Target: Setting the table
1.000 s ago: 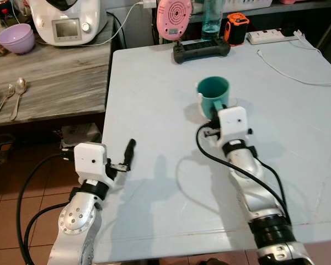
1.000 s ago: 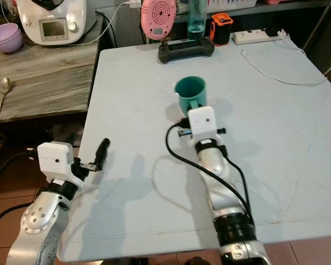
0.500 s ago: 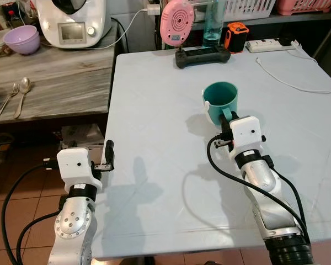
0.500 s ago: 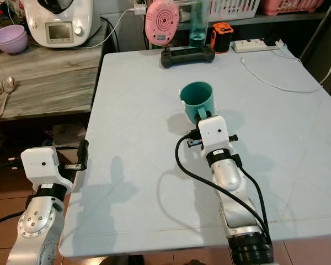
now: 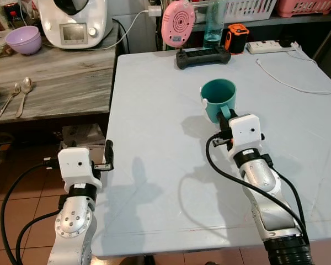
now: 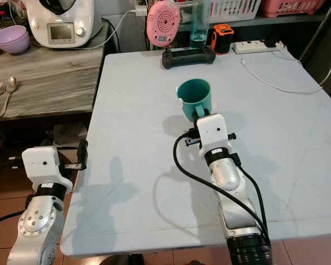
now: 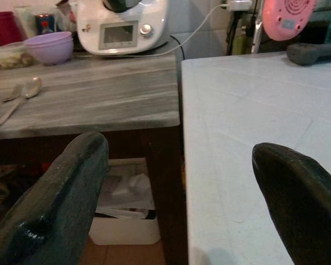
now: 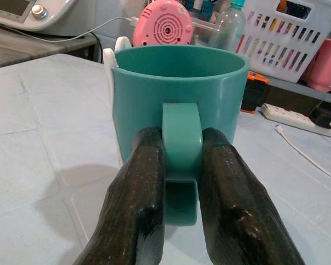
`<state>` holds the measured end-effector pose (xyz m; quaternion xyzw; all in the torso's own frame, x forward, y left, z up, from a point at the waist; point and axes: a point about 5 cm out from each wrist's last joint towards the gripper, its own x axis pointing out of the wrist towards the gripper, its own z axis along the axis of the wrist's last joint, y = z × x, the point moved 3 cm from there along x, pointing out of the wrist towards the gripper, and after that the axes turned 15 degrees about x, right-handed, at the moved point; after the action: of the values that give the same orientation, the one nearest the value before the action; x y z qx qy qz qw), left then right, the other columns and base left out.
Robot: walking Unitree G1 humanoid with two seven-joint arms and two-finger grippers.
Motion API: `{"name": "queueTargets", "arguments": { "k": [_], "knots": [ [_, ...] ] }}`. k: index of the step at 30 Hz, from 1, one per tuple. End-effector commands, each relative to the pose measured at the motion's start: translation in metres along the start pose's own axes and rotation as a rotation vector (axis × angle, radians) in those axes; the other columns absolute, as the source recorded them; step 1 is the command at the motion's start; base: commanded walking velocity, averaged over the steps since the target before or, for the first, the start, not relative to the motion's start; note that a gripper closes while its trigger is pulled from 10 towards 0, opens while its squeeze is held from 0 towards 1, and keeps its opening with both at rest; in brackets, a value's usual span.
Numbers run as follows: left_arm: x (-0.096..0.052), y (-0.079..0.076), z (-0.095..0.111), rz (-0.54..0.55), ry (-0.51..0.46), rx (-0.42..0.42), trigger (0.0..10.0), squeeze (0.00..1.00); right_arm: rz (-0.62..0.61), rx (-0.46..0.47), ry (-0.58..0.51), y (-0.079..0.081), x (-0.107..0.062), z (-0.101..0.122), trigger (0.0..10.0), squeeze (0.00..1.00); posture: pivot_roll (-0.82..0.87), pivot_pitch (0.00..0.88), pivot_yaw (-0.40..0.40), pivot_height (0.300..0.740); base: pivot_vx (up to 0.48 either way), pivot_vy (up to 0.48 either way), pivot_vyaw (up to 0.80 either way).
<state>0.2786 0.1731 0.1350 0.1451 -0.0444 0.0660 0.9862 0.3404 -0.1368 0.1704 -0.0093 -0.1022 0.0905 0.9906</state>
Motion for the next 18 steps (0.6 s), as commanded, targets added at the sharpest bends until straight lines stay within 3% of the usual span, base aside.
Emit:
{"name": "queueTargets", "arguments": {
  "k": [1, 18],
  "knots": [
    [-0.0009, 0.0016, -0.0052, 0.006, 0.029, 0.016, 10.0, 0.0, 0.004, 0.013, -0.012, 0.0034, -0.0023, 0.0035, 10.0, 0.0, -0.05, 0.11, 0.074, 0.74, 0.0, 0.0, 0.0],
    [-0.0011, 0.0003, -0.0065, -0.007, 0.049, 0.017, 10.0, 0.0, -0.002, 0.023, -0.004, 0.0046, -0.0041, 0.002, 10.0, 0.0, -0.05, 0.116, 0.083, 0.74, 0.0, 0.0, 0.0]
  ]
}}
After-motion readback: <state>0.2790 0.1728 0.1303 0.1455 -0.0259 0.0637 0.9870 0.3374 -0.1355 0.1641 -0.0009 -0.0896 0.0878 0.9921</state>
